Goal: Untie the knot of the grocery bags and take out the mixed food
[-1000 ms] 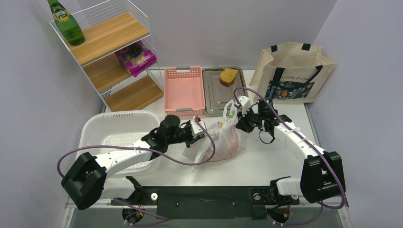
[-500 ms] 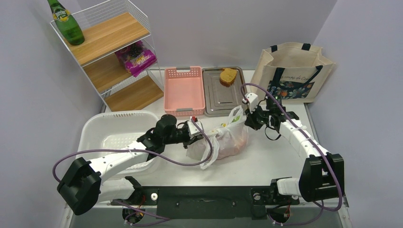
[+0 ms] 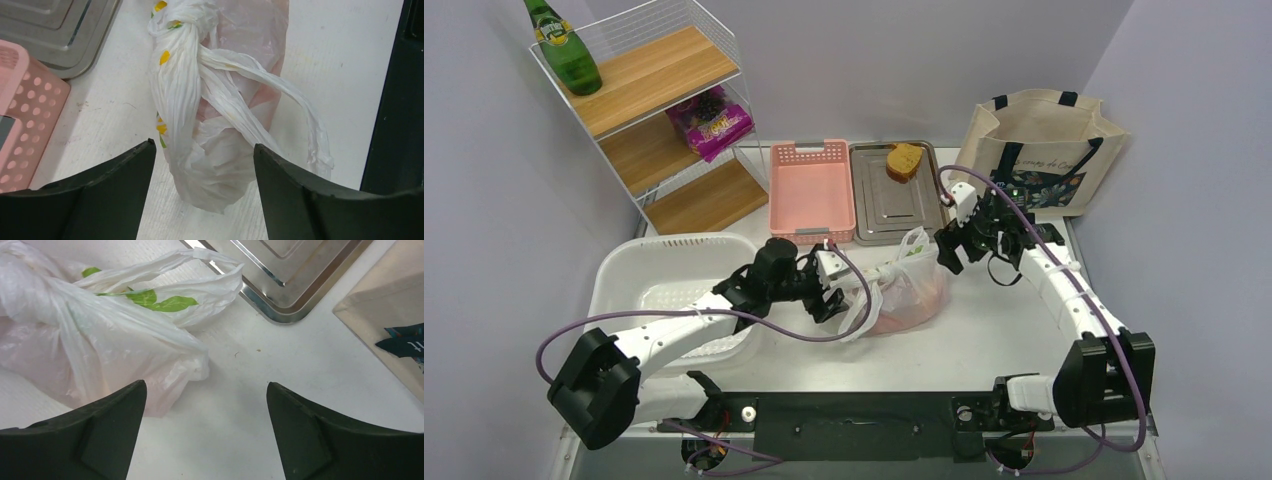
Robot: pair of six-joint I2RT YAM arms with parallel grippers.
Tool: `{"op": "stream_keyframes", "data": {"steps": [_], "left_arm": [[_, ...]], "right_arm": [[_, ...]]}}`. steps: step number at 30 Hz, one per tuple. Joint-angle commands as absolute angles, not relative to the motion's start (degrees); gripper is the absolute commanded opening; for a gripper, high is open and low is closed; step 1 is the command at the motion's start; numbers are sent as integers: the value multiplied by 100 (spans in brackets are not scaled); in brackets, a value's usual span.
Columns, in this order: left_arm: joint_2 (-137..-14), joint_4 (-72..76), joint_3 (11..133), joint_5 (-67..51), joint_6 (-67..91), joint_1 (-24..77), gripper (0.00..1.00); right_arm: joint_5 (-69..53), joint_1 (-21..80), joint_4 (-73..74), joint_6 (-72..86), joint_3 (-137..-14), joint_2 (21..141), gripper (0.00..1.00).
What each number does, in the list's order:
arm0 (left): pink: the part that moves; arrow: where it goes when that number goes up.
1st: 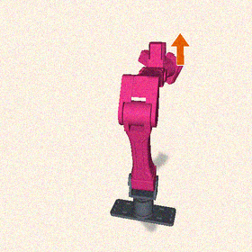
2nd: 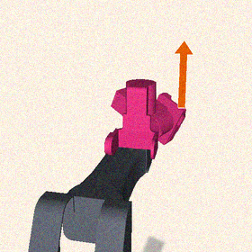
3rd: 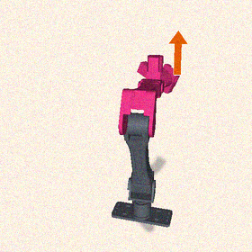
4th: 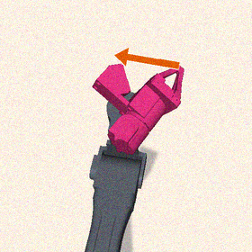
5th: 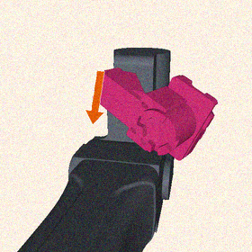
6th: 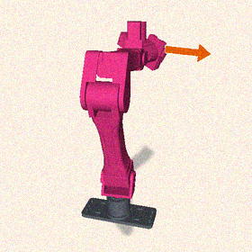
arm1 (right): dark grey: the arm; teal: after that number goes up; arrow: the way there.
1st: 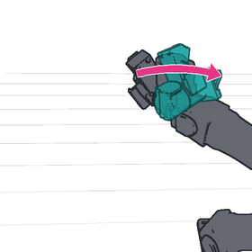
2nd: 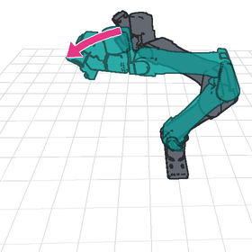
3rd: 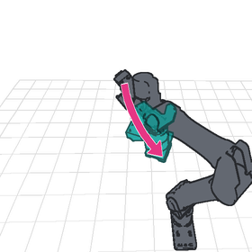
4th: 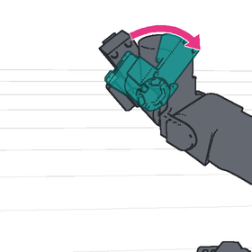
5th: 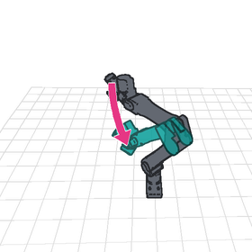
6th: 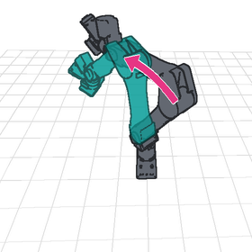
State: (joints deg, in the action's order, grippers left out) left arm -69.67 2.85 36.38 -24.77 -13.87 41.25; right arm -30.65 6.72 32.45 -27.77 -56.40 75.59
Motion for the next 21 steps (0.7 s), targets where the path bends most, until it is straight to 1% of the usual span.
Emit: {"op": "stream_keyframes", "data": {"steps": [1, 4, 7, 9, 10, 12, 15, 16, 17, 18, 19, 20, 21], "left_arm": [[-6755, 133, 4134, -2511, -1398, 4113, 71], [-6868, 312, 4224, -2458, -1465, 4195, 72], [-7158, 634, 4325, -2393, -1563, 4232, 72], [-7421, 781, 4423, -2352, -1636, 4231, 68], [-7594, 837, 4490, -2335, -1657, 4229, 63], [-7829, 890, 4559, -2335, -1728, 4233, 60], [-8009, 1056, 4480, -2282, -1817, 4227, 60], [-8051, 1112, 4420, -2275, -1818, 4225, 58], [-8064, 1127, 4399, -2263, -1810, 4222, 55], [-8057, 1123, 4354, -2261, -1797, 4220, 42], [-8022, 1107, 4330, -2237, -1754, 4224, 35], [-7988, 1068, 4280, -2226, -1730, 4209, 17], [-7899, 1044, 4216, -2211, -1691, 4196, 10]], "right_arm": [[-3327, 849, 3637, -2687, -5831, 6874, 87], [-3244, 1413, 3543, -2463, -5731, 6734, 87], [-3110, 2101, 2976, -2061, -5520, 6816, 86], [-2935, 2432, 2669, -1964, -5467, 7001, 85], [-2845, 2588, 2591, -1936, -5469, 7164, 85], [-2797, 2712, 2399, -1892, -5480, 7440, 85], [-2658, 2745, 2287, -1876, -5436, 7770, 84], [-2617, 2727, 2217, -1874, -5393, 7886, 83], [-2594, 2708, 2203, -1888, -5377, 7938, 74], [-2602, 2650, 2232, -1902, -5365, 7998, 67], [-2639, 2622, 2267, -1952, -5368, 8011, 51], [-2669, 2563, 2371, -1991, -5363, 8006, 37], [-2684, 2534, 2420, -2075, -5358, 7989, 10]]}}
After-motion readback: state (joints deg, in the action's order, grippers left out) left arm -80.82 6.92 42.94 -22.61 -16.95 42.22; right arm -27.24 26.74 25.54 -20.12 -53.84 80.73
